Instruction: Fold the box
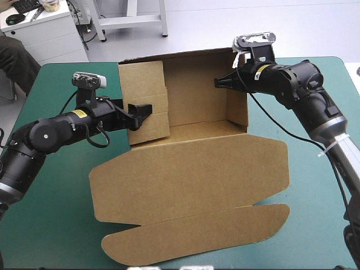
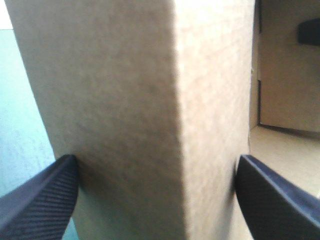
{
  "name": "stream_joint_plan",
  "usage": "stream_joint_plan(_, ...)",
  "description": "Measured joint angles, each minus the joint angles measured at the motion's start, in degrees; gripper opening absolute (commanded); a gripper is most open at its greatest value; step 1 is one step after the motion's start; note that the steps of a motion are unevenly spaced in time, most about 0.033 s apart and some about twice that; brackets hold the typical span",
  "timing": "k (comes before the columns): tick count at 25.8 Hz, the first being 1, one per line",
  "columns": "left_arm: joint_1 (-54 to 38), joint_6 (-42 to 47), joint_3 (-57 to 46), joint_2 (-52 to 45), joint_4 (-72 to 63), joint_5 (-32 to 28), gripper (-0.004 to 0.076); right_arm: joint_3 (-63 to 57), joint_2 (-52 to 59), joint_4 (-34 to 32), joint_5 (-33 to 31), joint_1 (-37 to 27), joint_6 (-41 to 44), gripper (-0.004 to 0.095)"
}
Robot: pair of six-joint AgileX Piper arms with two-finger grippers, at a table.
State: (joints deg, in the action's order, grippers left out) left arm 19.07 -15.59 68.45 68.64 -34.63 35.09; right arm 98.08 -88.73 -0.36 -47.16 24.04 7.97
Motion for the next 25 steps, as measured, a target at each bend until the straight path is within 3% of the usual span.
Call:
stream_joint_plan(15,14.1,42.5,2.8,1.2,45.9,0.9,0.0347,0.0,-1.5,-0.2,0.0,0.5,4.1,-0.0013)
stream_joint_plan(17,16.2,48.8,3.1,1.5,53.3,2.1,0.0274,0.0,-2.4,0.4,0.0,0.5,4.6,-0.0013)
stream_joint_plan(20,19.2,55.4,4.9,3.1,61.6,7.5,0.0029,0.0,-3.6,0.8,0.0,0.6,5.2,-0.0013)
stream_joint_plan(21,19.9,56.7,5.8,4.1,63.7,10.2,-0.001,0.0,-3.8,1.2,-0.5,0.6,5.3,-0.0013)
stream_joint_plan(25,20.0,58.5,6.3,7.2,64.6,13.3,-0.001,0.0,-3.8,1.0,-3.3,0.6,5.6,-0.0014)
